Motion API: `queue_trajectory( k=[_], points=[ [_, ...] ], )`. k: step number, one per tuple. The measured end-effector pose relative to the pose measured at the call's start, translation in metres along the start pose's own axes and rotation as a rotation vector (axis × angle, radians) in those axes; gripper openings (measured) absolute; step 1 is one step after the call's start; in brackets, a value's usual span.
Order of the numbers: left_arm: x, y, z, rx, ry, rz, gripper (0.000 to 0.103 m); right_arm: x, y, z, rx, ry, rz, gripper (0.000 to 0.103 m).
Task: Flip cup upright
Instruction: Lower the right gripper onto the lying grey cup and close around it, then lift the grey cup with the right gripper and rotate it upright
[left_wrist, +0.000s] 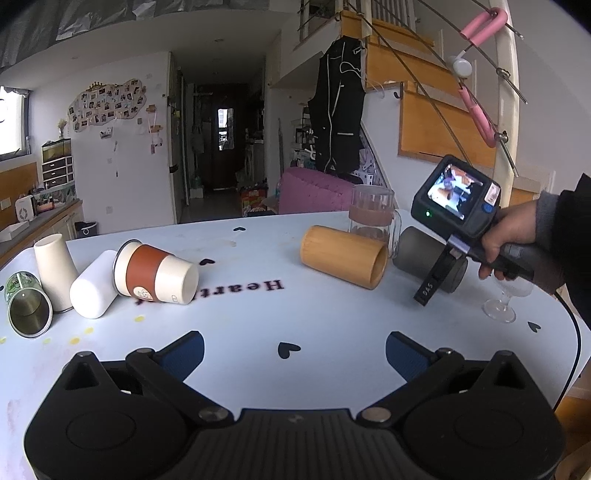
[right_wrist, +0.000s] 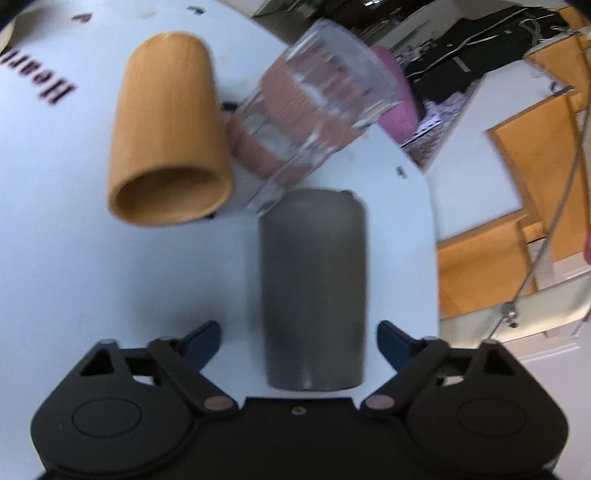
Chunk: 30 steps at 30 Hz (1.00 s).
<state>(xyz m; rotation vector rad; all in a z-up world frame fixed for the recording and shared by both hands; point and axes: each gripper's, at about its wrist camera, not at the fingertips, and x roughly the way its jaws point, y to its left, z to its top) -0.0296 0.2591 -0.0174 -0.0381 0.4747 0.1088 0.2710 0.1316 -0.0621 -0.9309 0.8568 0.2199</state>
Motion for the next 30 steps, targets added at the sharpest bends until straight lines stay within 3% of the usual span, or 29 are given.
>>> queue_trajectory(
  k=[5,9,21,25,30],
  points=[
    [0.0,0.003,0.0,-0.011,-0.001,-0.003,0.103,-0.019,0.004,-0.008,-0.004,-0.038,0.04,0.078],
    [0.0,0.004,0.001,-0.02,-0.002,-0.007,0.103,-0.042,0.004,-0.015,0.025,-0.077,0.102,0.065],
    [0.002,0.003,-0.001,-0.024,0.006,-0.014,0.103,-0.028,-0.005,-0.029,0.235,-0.084,0.14,0.069],
    [0.002,0.004,-0.001,-0.03,0.008,-0.015,0.103,-0.039,-0.008,-0.042,0.318,-0.11,0.228,0.068],
    [0.005,0.003,-0.001,-0.039,0.018,-0.029,0.103,-0.062,-0.004,-0.083,0.458,-0.172,0.365,0.068]
  ],
)
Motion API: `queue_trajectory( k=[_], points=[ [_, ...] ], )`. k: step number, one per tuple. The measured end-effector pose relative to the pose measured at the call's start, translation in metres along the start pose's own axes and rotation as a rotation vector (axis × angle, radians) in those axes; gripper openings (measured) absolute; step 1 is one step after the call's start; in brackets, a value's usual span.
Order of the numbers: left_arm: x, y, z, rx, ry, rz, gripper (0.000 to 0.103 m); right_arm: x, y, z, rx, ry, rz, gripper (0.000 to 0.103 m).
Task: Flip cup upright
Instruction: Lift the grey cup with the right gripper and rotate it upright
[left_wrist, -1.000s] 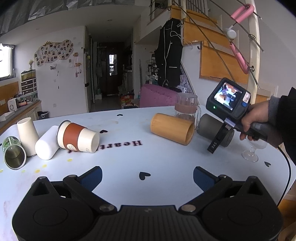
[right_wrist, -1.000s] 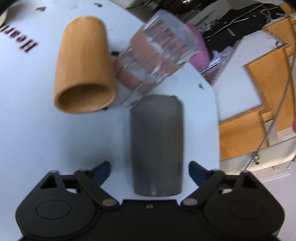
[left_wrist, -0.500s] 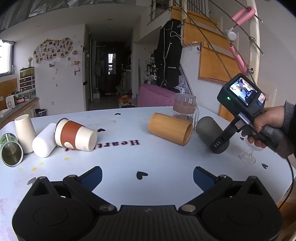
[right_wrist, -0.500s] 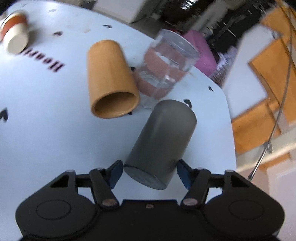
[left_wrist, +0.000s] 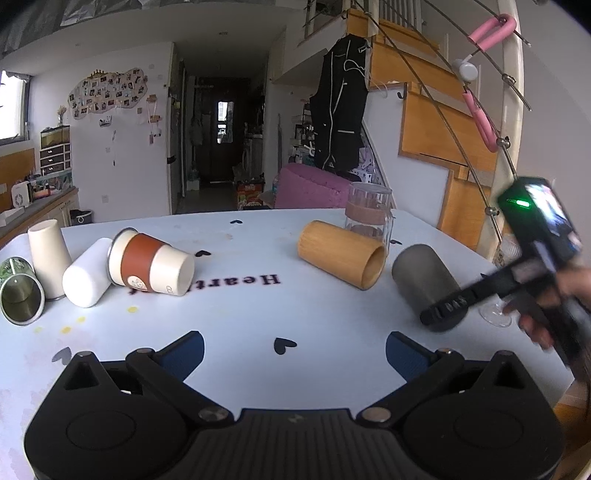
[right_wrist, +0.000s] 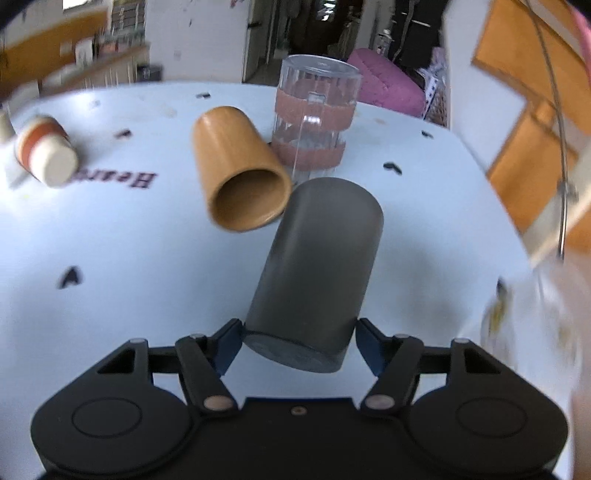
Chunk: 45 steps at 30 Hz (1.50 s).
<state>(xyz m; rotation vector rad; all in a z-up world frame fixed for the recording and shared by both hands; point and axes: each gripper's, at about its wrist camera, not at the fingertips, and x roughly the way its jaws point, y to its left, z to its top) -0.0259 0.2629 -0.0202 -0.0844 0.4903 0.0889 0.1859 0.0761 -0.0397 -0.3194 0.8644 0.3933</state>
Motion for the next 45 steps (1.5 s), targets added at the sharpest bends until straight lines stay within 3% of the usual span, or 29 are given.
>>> queue_trajectory(
  k=[5,14,20,24,32,40,45],
  points=[
    [0.004,-0.005,-0.001,-0.012,0.012,-0.055,0.103,-0.032,0.0,-0.043,0.116,-0.044,0.091,0.067],
    [0.022,-0.024,0.006,-0.058,0.087,-0.249,0.103,-0.067,-0.002,-0.111,0.317,-0.151,0.159,0.066],
    [0.06,-0.045,0.031,-0.137,0.24,-0.446,0.101,-0.066,-0.007,-0.123,0.372,-0.197,0.187,0.066],
    [0.095,-0.069,0.049,-0.174,0.329,-0.537,0.097,-0.064,-0.009,-0.126,0.374,-0.217,0.202,0.065],
    [0.157,-0.112,0.045,-0.18,0.496,-0.545,0.092,-0.064,-0.012,-0.134,0.377,-0.235,0.226,0.064],
    [0.17,-0.108,0.035,-0.207,0.513,-0.537,0.09,-0.066,-0.012,-0.14,0.367,-0.25,0.223,0.064],
    [0.164,-0.104,0.038,-0.187,0.452,-0.569,0.081,-0.068,-0.011,-0.142,0.348,-0.251,0.215,0.064]
  ],
)
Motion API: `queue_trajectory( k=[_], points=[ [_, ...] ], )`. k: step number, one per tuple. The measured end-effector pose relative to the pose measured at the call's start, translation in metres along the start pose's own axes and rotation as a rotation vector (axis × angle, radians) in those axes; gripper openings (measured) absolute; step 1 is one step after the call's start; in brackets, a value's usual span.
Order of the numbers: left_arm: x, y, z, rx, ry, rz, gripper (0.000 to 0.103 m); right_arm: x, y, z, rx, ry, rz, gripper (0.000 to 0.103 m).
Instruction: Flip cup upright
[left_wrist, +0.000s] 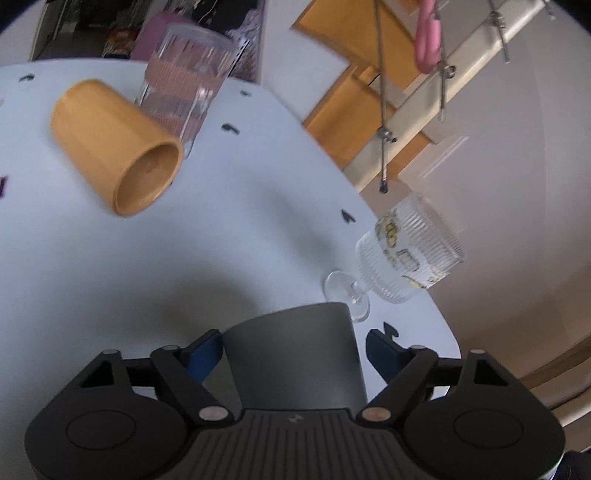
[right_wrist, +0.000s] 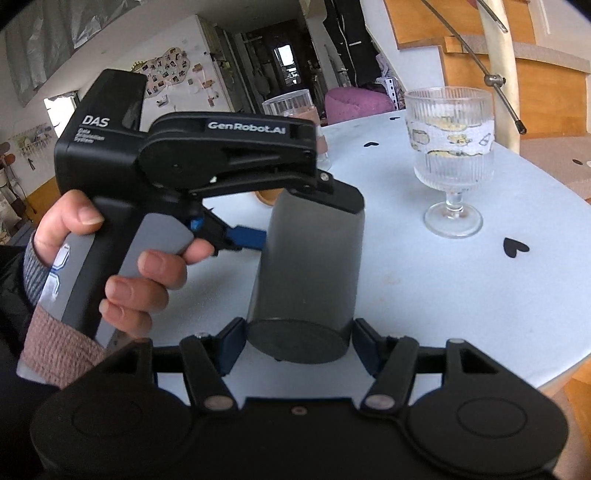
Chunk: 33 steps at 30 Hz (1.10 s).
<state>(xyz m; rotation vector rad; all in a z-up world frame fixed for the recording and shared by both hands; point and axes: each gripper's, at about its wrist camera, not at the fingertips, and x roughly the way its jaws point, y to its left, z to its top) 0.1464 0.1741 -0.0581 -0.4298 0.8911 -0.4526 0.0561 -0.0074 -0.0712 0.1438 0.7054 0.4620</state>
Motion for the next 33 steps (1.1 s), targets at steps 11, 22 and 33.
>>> queue_trajectory(
  k=[11,22,33],
  points=[
    [-0.046,-0.046,-0.021,0.294,-0.133,0.009,0.077,0.006,0.007,-0.003,-0.115,-0.028,-0.029,0.063],
    [-0.047,-0.062,-0.057,0.421,-0.109,0.067,0.077,0.025,0.011,-0.014,-0.22,-0.097,-0.113,0.063],
    [-0.031,-0.049,-0.064,0.418,-0.062,0.103,0.062,0.029,0.006,-0.019,-0.254,-0.161,-0.121,0.067]
  ],
)
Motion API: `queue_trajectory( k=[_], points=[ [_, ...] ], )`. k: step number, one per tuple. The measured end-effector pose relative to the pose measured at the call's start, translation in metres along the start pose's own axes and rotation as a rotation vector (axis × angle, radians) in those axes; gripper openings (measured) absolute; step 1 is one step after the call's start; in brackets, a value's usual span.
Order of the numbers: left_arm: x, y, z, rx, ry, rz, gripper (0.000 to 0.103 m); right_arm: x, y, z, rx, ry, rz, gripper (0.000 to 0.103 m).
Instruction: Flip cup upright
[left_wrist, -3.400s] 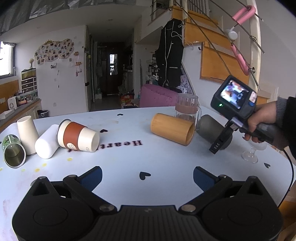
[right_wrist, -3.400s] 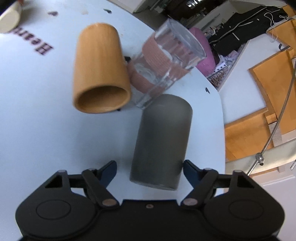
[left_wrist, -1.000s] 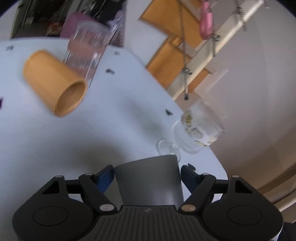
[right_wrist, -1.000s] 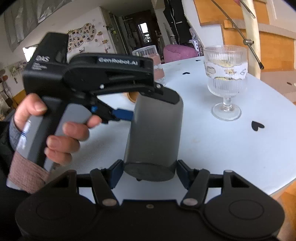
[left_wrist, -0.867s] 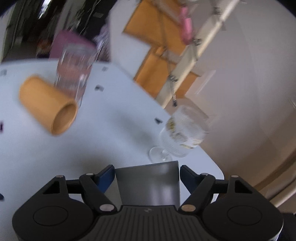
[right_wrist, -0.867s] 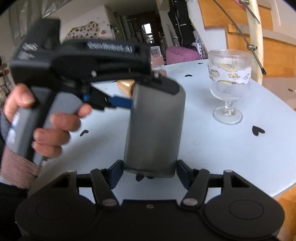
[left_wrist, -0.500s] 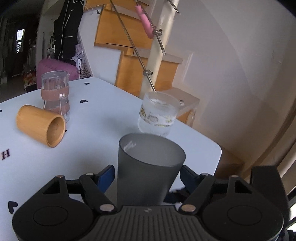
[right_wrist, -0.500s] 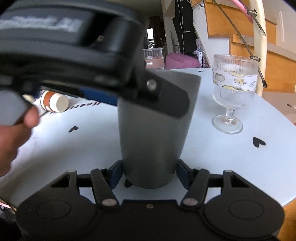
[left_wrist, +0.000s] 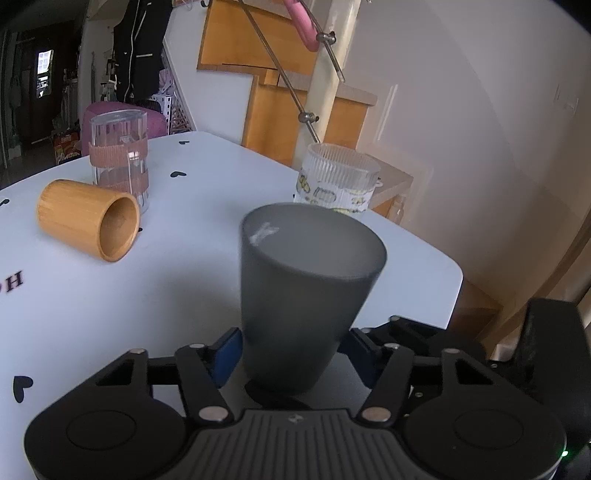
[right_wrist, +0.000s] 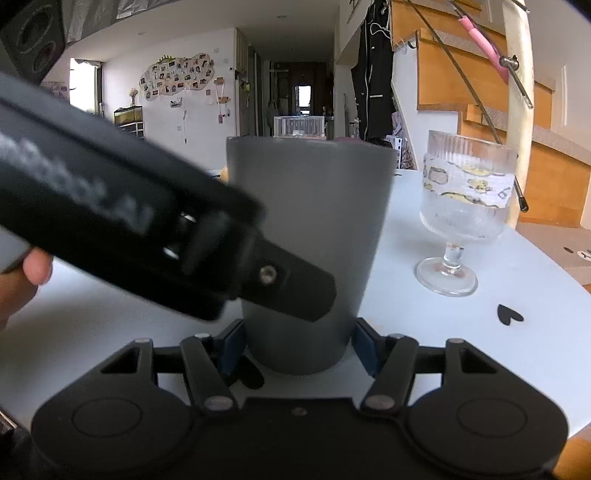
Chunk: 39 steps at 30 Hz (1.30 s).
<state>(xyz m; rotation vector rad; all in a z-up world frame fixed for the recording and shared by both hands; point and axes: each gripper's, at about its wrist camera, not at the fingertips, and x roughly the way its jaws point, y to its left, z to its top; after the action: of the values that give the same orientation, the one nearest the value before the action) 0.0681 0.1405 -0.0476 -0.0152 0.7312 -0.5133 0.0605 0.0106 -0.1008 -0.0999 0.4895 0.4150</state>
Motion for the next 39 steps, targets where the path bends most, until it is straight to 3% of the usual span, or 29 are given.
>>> queue_trajectory(
  k=[12,39],
  points=[
    [0.02,0.001,-0.001,0.039,-0.006,0.032,0.061,-0.009,-0.004,-0.005,-0.011,0.0,-0.017,0.069],
    [0.101,0.038,0.065,-0.013,-0.142,0.104,0.061,-0.035,-0.024,-0.02,0.05,-0.011,-0.094,0.07]
  ],
)
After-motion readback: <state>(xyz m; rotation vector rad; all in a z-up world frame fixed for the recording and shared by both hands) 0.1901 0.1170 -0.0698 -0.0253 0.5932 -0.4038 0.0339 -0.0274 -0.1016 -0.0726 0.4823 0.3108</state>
